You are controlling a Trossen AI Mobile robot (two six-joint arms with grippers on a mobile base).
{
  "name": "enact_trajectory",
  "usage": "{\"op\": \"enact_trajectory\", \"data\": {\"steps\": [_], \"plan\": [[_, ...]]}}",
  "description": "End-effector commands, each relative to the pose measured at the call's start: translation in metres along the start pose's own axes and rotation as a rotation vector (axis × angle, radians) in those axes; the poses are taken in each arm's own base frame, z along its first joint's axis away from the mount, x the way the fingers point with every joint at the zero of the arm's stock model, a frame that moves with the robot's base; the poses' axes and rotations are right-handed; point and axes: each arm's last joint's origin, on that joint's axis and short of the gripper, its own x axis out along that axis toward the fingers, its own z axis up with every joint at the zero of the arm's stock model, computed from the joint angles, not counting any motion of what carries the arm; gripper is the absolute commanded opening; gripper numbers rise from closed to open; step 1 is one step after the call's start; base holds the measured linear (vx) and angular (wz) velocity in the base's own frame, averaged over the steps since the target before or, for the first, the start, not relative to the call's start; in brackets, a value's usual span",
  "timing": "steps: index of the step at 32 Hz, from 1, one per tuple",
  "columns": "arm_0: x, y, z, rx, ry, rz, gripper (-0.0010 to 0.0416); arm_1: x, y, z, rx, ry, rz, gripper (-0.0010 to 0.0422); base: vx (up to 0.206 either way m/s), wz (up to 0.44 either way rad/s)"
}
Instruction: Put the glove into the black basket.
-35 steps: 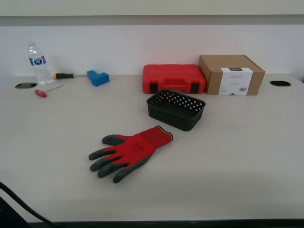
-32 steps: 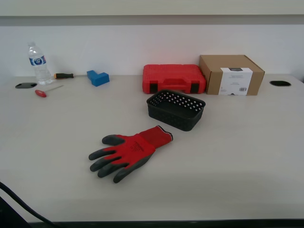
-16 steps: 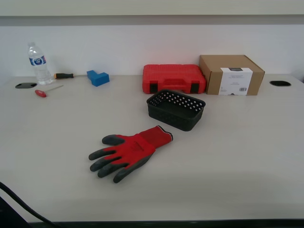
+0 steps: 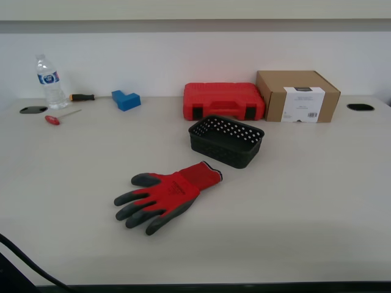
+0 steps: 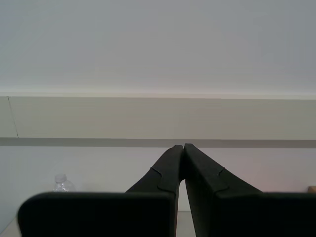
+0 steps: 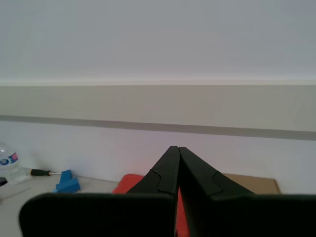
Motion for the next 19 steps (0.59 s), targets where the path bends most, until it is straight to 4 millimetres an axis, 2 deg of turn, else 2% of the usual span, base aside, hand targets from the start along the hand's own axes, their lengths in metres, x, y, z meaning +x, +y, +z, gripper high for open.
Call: {"op": "enact_trajectory", "data": {"steps": [1, 4, 9, 14, 19], "plan": [[0.003, 0.014, 0.001, 0.002, 0.011, 0.061, 0.0001, 0.0, 0.0, 0.0, 0.0, -0.003, 0.001, 0.0, 0.0, 0.0], [0.006, 0.028, -0.003, 0.002, 0.043, 0.122, 0.0001, 0.0, 0.0, 0.0, 0.0, -0.003, 0.001, 0.0, 0.0, 0.0], [0.019, 0.049, -0.023, 0.003, 0.14, 0.213, 0.0001, 0.0, 0.0, 0.0, 0.0, -0.003, 0.001, 0.0, 0.0, 0.0], [0.039, 0.071, -0.057, 0.008, 0.285, 0.306, 0.0001, 0.0, 0.0, 0.0, 0.0, -0.002, 0.001, 0.0, 0.0, 0.0], [0.058, 0.096, -0.103, -0.002, 0.443, 0.382, 0.0001, 0.0, 0.0, 0.0, 0.0, -0.001, 0.001, 0.0, 0.0, 0.0]]}}
